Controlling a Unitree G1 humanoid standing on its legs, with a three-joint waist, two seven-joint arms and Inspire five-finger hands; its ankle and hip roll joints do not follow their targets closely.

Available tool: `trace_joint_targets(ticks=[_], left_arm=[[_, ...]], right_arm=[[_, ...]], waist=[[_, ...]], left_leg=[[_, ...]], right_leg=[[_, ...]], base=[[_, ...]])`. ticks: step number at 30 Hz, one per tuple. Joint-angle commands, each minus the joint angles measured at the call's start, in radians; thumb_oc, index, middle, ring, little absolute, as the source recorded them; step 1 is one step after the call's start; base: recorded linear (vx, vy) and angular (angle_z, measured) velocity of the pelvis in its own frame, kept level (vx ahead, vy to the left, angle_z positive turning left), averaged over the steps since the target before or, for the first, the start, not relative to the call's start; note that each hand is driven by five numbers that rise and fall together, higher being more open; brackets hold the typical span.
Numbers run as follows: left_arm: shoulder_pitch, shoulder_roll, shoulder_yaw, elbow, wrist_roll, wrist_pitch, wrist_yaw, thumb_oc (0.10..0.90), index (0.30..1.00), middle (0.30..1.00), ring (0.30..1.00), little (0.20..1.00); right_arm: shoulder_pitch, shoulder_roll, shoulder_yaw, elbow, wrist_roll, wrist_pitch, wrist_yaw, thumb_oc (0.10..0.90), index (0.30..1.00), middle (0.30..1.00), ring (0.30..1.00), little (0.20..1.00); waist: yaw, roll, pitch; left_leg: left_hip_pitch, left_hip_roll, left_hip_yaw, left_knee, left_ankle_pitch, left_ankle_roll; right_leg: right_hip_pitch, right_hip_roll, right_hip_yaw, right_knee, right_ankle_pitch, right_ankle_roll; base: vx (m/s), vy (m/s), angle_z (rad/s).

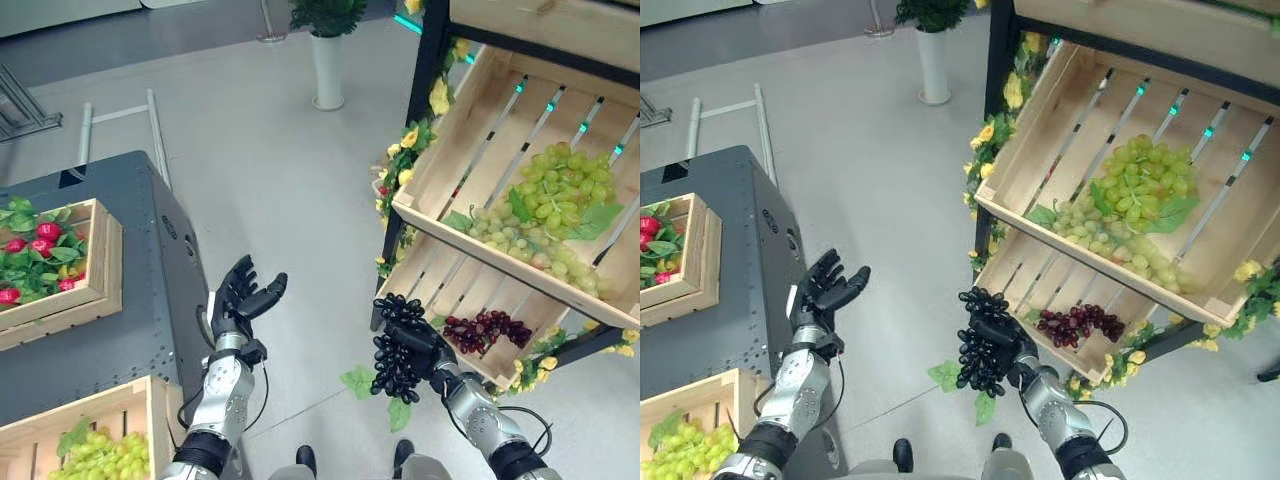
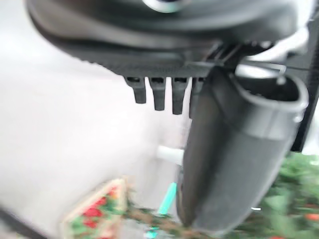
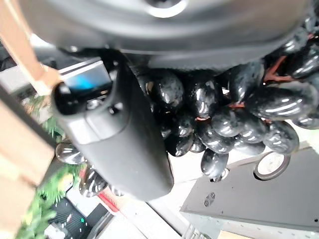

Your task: Pick up the fruits from the basket on one side to the basket on the other side

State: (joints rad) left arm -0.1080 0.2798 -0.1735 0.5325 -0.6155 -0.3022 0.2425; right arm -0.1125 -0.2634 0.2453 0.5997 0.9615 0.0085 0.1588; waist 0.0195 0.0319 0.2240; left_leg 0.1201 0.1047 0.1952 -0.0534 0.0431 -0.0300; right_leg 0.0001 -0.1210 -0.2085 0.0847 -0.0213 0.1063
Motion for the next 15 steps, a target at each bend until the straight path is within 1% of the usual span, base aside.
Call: trace_joint_targets(ticks=[1,2,3,6,7,9,10,11,12,15], left_arm=[[-0.023,0.052,-0.008,-0.042,0.076,-0.063,-0.019,0.800,0.900,0.900,0.900,0.900],[-0.023,0.052,-0.008,-0.042,0.076,-0.063,-0.019,0.800,0.900,0.900,0.900,0.900],[-0.022,0.043,-0.026,-0.008,0.106,-0.073,-0.025,0.800,0.900,0.900,0.900,0.900],[-0.046,0.043,-0.048,0.003,0.142,-0.080,-0.025,0.800,0.900,0.900,0.900,0.900],[-0.075,0.044,-0.060,0.012,0.139,-0.092,-0.021,0.800,0.900,0.900,0.900,0.900],[-0.095,0.046,-0.064,0.018,0.139,-0.099,-0.016,0.800,0.900,0.900,0.900,0.900],[-0.108,0.043,-0.068,0.026,0.142,-0.099,-0.011,0.800,0.900,0.900,0.900,0.900],[-0.111,0.041,-0.069,0.027,0.142,-0.098,-0.010,0.800,0.900,0.900,0.900,0.900],[-0.113,0.038,-0.074,0.028,0.138,-0.096,0.000,0.800,0.900,0.900,0.900,0.900],[-0.108,0.036,-0.086,0.024,0.133,-0.102,0.002,0.800,0.900,0.900,0.900,0.900]], right_arm=[[-0.052,0.049,-0.052,-0.129,0.104,-0.140,0.050,0.400,0.300,0.300,0.300,0.300],[-0.052,0.049,-0.052,-0.129,0.104,-0.140,0.050,0.400,0.300,0.300,0.300,0.300],[-0.046,0.045,-0.074,-0.113,0.142,-0.156,0.064,0.400,0.300,0.300,0.300,0.300],[-0.086,0.030,-0.102,-0.103,0.188,-0.170,0.064,0.400,0.300,0.300,0.300,0.300],[-0.132,0.019,-0.116,-0.088,0.217,-0.185,0.067,0.400,0.300,0.300,0.300,0.300],[-0.167,0.013,-0.128,-0.076,0.239,-0.193,0.072,0.400,0.300,0.300,0.300,0.300],[-0.199,0.010,-0.143,-0.070,0.263,-0.194,0.077,0.400,0.300,0.300,0.300,0.300],[-0.204,0.010,-0.146,-0.068,0.271,-0.194,0.077,0.400,0.300,0.300,0.300,0.300],[-0.219,0.013,-0.155,-0.069,0.301,-0.201,0.075,0.400,0.300,0.300,0.300,0.300],[-0.235,0.013,-0.169,-0.076,0.346,-0.232,0.083,0.400,0.300,0.300,0.300,0.300]], waist=[[0.015,-0.054,-0.037],[0.015,-0.054,-0.037],[0.015,-0.054,-0.027],[0.016,-0.049,-0.003],[0.011,-0.043,0.029],[0.009,-0.039,0.054],[0.005,-0.036,0.084],[0.004,-0.035,0.091],[0.000,-0.034,0.115],[-0.001,-0.031,0.149]], left_leg=[[-0.075,-0.071,-0.057,0.159,-0.086,0.023],[-0.075,-0.071,-0.057,0.159,-0.086,0.023],[-0.095,-0.064,-0.052,0.162,-0.074,0.012],[-0.128,-0.073,-0.060,0.173,-0.068,0.011],[-0.156,-0.073,-0.059,0.202,-0.072,0.010],[-0.178,-0.070,-0.056,0.237,-0.081,0.008],[-0.202,-0.068,-0.057,0.290,-0.096,0.005],[-0.210,-0.067,-0.056,0.305,-0.100,0.004],[-0.245,-0.062,-0.051,0.372,-0.122,0.005],[-0.307,-0.061,-0.051,0.458,-0.150,0.011]], right_leg=[[0.067,-0.064,0.024,-0.018,0.059,0.000],[0.067,-0.064,0.024,-0.018,0.059,0.000],[0.074,-0.057,0.023,-0.037,0.061,-0.002],[0.053,-0.052,0.017,-0.019,0.052,-0.004],[0.018,-0.055,0.010,0.022,0.040,-0.009],[-0.007,-0.057,0.000,0.064,0.026,-0.015],[-0.034,-0.060,-0.003,0.120,0.009,-0.024],[-0.041,-0.061,-0.003,0.135,0.003,-0.027],[-0.074,-0.063,-0.002,0.198,-0.020,-0.041],[-0.137,-0.064,-0.005,0.298,-0.056,-0.062]], base=[[-0.01,-0.061,-0.21],[-0.07,-0.111,-0.21],[-0.09,-0.088,-0.05],[-0.19,-0.075,0.04],[-0.21,-0.017,0.00],[-0.20,-0.010,0.03],[-0.14,-0.008,0.03],[-0.13,-0.016,0.02],[-0.10,-0.020,0.02],[-0.09,-0.016,0.05]])
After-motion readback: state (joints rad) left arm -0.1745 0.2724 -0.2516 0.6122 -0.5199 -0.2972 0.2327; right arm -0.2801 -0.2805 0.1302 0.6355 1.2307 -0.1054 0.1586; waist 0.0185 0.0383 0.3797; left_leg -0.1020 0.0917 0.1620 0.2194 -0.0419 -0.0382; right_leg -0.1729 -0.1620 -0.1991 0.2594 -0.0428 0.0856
